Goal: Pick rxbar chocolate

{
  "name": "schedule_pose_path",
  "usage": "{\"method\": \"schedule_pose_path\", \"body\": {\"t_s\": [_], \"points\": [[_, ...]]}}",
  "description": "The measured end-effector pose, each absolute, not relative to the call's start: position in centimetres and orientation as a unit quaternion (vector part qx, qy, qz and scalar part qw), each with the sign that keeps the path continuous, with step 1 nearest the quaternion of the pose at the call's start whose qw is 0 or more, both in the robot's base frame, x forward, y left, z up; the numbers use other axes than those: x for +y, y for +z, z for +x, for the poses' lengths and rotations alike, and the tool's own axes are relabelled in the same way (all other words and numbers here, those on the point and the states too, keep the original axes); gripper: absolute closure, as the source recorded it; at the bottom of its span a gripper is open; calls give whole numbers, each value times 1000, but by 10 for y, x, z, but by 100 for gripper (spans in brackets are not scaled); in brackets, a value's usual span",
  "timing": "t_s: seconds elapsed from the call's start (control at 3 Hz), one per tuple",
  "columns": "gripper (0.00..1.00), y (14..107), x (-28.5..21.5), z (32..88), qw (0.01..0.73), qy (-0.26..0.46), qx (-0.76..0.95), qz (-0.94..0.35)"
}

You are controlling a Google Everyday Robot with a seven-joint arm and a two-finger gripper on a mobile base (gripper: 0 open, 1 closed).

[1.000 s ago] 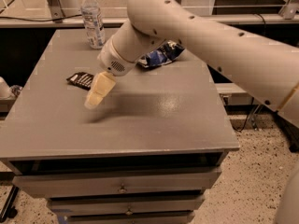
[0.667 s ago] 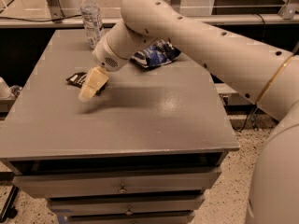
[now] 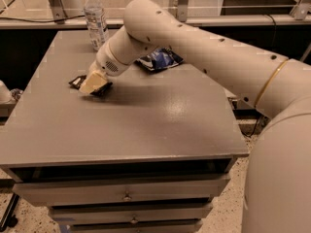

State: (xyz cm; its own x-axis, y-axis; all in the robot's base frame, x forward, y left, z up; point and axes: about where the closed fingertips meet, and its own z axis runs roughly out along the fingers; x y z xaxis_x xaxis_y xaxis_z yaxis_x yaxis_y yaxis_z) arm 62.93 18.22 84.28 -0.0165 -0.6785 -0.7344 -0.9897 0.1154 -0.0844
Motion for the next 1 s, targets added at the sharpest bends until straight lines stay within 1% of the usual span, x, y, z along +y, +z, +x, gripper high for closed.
{"method": "schedule_pose_path", "body": {"t_s": [0.67,1.0], "points": [[87,822,173,626,311,242,700,-595],[100,827,173,626,311,242,701,-595]]}}
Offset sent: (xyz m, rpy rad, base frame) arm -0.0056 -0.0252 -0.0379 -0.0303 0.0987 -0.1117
